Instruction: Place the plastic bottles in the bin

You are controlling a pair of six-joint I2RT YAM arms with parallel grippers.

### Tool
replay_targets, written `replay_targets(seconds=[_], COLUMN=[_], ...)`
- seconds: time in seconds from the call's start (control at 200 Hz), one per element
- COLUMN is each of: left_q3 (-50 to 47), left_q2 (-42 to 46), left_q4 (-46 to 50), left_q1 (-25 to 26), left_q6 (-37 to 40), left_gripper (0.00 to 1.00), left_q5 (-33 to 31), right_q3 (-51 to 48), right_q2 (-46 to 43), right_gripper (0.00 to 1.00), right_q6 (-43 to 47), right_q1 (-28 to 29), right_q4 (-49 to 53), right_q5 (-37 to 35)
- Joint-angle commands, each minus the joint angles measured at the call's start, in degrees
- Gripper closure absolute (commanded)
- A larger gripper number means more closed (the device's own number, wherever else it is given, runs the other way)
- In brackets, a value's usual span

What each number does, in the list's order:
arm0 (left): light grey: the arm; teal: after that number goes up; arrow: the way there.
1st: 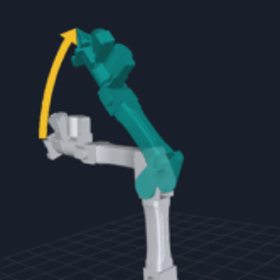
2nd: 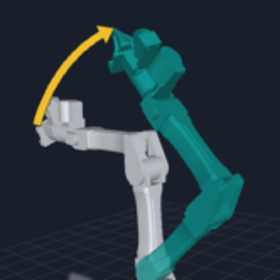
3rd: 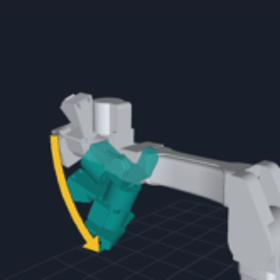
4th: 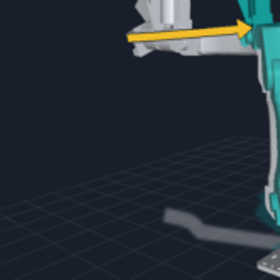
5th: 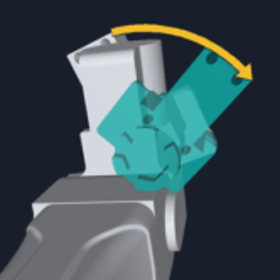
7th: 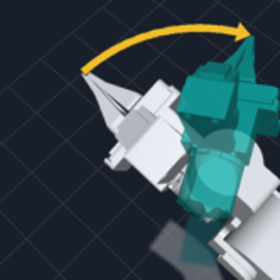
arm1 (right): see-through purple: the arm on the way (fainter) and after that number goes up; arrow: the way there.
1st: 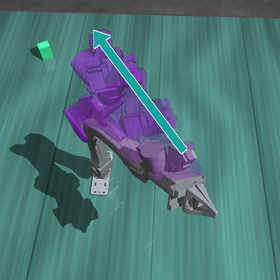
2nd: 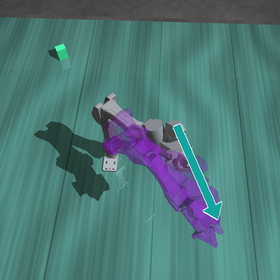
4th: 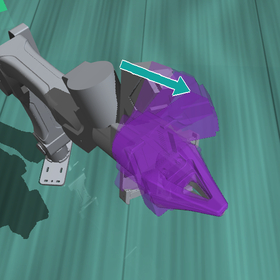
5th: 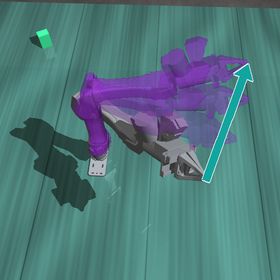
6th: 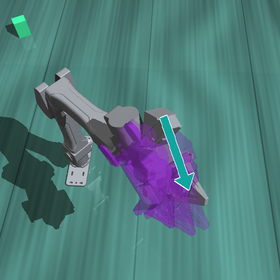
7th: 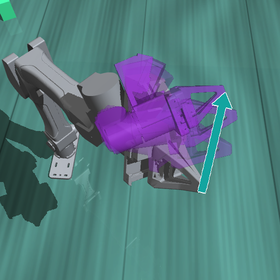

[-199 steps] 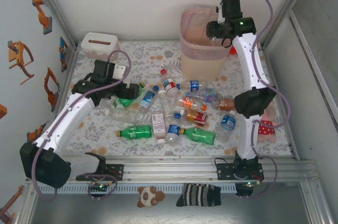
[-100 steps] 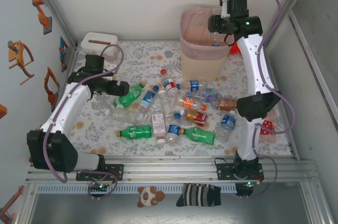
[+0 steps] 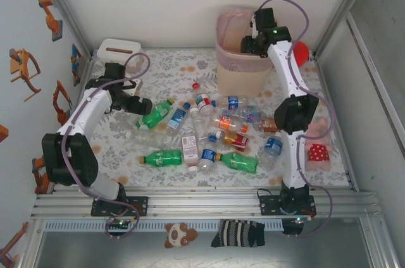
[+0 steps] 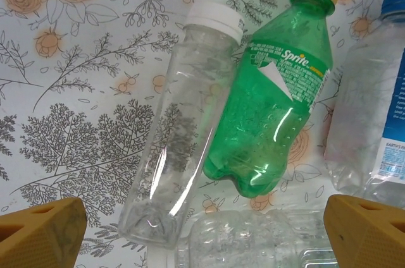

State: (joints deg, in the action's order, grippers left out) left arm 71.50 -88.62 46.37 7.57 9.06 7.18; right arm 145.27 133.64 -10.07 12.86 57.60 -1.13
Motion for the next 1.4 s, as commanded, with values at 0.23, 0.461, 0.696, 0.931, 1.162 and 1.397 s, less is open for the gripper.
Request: replay_targets(seconds=[0.23,0.461,0.696,0.931,1.162,1.397], left_q3=[0.49,0.36,0.48,1.52,2.58,3.14], left_q2=[-2.00,-3.31,-4.23,-6.60,-10.02,-11.58], left_q4=[1.31,1.27,1.45,2.05,2.57,3.29], left_q1=[-0.37,-0.37,-0.41,-0.37,-0.45,-0.48], left_q6=[0.84,0.29,0.51,1.11,1.75,1.93], left_gripper=[0.04,0.04,0.05,0.06,0.10,0.14], left_q5=[3.65,4.73,4.44,5.35,4.36,2.89], right_q3=[1.21,1.16,1.97,0.70,-3.68,-12.41], right_q2=[0.90,-2.49,-7.12,-13.58,-21.14,-29.79], right_gripper=[0.28,0.24,0.25,0.26,0.26,0.26], right_q6=[0.04,0.28,-0.38,-1.24,-1.71,-1.67], right_q1=[-0.56,-0.56,-0.57,-0.54,-0.62,-0.56], right_q4=[-0.30,-0.71,-1.05,-1.26,-2.09,-4.07], right_q5=[-0.72,-1.18,-0.03,1.75,3.25,3.06])
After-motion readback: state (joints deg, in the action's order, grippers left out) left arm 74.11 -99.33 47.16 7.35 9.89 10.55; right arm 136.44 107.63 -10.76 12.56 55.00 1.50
